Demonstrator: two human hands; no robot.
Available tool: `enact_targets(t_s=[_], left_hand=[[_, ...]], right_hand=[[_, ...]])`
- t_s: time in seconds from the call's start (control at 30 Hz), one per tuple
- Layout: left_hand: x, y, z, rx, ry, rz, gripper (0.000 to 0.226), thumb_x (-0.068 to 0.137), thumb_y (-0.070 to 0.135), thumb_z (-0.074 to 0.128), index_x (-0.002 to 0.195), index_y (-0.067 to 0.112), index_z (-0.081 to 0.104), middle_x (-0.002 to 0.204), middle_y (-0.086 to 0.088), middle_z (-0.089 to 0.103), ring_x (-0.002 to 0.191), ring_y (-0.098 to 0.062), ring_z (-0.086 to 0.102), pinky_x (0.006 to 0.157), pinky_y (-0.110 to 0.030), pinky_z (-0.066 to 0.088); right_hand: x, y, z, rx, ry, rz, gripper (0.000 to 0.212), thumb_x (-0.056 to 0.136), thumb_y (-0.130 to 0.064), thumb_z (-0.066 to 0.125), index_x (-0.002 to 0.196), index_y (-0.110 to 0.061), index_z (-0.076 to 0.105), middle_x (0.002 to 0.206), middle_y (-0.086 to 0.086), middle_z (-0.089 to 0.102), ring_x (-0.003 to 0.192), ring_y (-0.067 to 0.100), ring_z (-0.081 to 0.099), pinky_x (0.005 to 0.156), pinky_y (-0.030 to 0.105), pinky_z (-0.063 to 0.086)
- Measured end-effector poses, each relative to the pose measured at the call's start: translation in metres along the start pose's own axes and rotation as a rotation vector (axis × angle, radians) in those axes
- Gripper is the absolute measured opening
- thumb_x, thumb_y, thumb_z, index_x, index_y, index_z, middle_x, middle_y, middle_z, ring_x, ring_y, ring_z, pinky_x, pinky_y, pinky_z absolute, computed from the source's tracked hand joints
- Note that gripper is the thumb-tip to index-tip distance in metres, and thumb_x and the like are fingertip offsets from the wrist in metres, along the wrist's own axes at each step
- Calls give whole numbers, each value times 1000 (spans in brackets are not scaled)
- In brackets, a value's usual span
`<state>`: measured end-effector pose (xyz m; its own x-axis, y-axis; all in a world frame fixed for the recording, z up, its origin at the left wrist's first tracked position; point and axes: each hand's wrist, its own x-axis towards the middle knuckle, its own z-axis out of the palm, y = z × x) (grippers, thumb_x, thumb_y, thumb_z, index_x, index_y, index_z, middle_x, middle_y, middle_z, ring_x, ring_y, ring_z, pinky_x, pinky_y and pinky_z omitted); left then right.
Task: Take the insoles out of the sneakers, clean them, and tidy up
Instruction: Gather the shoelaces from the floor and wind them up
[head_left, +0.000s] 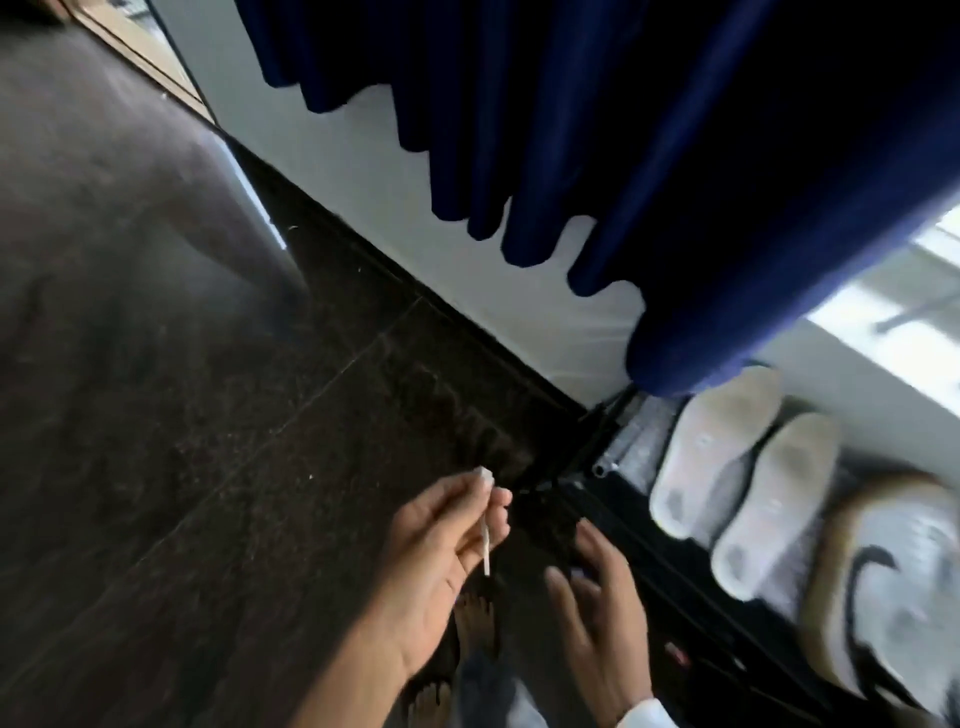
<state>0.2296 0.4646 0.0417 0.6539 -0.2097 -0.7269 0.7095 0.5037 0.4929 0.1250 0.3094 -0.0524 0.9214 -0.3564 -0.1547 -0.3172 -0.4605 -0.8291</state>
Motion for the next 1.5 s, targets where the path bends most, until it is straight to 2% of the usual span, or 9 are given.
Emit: enact_targets(t_s=[0.17, 0.3, 0.4, 0.47, 0.7, 0.87, 1.0, 1.2, 1.5], left_hand=[[-158, -16, 38, 77, -272, -167, 15, 77, 14, 71, 90, 7, 72, 76, -12, 70, 58, -11, 62, 64, -20, 57], [-239, -39, 27, 31, -390, -227, 24, 64, 15, 86, 83, 6, 75, 73, -18, 69, 53, -16, 64, 55, -22, 56], [-279, -48, 7, 58, -441, -238, 42, 64, 18, 90, 97, 0, 71, 76, -18, 70, 58, -16, 66, 59, -23, 56], [-295, -51, -2, 151, -448, -245, 32, 79, 15, 77, 106, -1, 71, 80, -14, 70, 63, -13, 65, 63, -21, 56], [-332, -63, 15, 432, -596, -158, 30, 89, 16, 58, 112, 3, 71, 88, -10, 73, 74, -11, 67, 80, -24, 59], [-346, -94, 56, 421, -558, -9, 27, 95, 9, 51, 114, 0, 67, 103, -17, 74, 88, -17, 73, 90, -31, 59], [-349, -146, 87, 412, -458, 119, 24, 101, 7, 47, 115, 3, 66, 110, -15, 75, 104, -22, 72, 92, -30, 57], [-362, -229, 117, 894, -406, 380, 23, 100, 1, 51, 110, 8, 70, 101, -5, 78, 98, -14, 74, 98, -35, 55], [-407, -313, 141, 882, -628, 51, 27, 101, 0, 43, 109, 0, 69, 99, -20, 76, 96, -30, 74, 85, -29, 58]], right_hand=[[-65, -116, -72, -70, -14, -379, 55, 98, -43, 45, 143, -12, 41, 151, 2, 36, 141, 19, 35, 113, 39, 35], [-133, -160, -103, 10, 6, -462, 45, 101, -42, 42, 102, -7, 70, 116, 2, 66, 119, 21, 59, 100, 47, 47], [-170, -170, -122, 74, 75, -404, 4, 92, -16, 64, 93, -15, 68, 89, -4, 71, 90, 12, 70, 78, 41, 57], [-179, -173, -130, 113, 118, -315, 28, 87, 6, 64, 93, -21, 67, 79, -7, 69, 75, 11, 70, 67, 38, 57], [-195, -176, -168, 358, -77, -18, 18, 90, -4, 54, 87, -3, 71, 62, 11, 57, 60, 21, 56, 61, 30, 46], [-243, -148, -194, 62, -135, 34, 22, 96, 1, 39, 103, 11, 58, 44, -12, 56, 40, -2, 52, 45, 15, 44], [-297, -104, -223, -234, -172, -308, 18, 96, -36, 44, 81, -33, 54, 68, -20, 52, 62, 1, 54, 62, 20, 44], [-363, -86, -323, -66, -79, -303, 37, 100, -47, 40, 87, -20, 61, 71, -16, 56, 62, 4, 55, 58, 17, 43], [-326, -20, -405, 65, 116, -18, 28, 87, -44, 65, 73, -20, 62, 59, -8, 54, 55, 4, 47, 57, 25, 42]])
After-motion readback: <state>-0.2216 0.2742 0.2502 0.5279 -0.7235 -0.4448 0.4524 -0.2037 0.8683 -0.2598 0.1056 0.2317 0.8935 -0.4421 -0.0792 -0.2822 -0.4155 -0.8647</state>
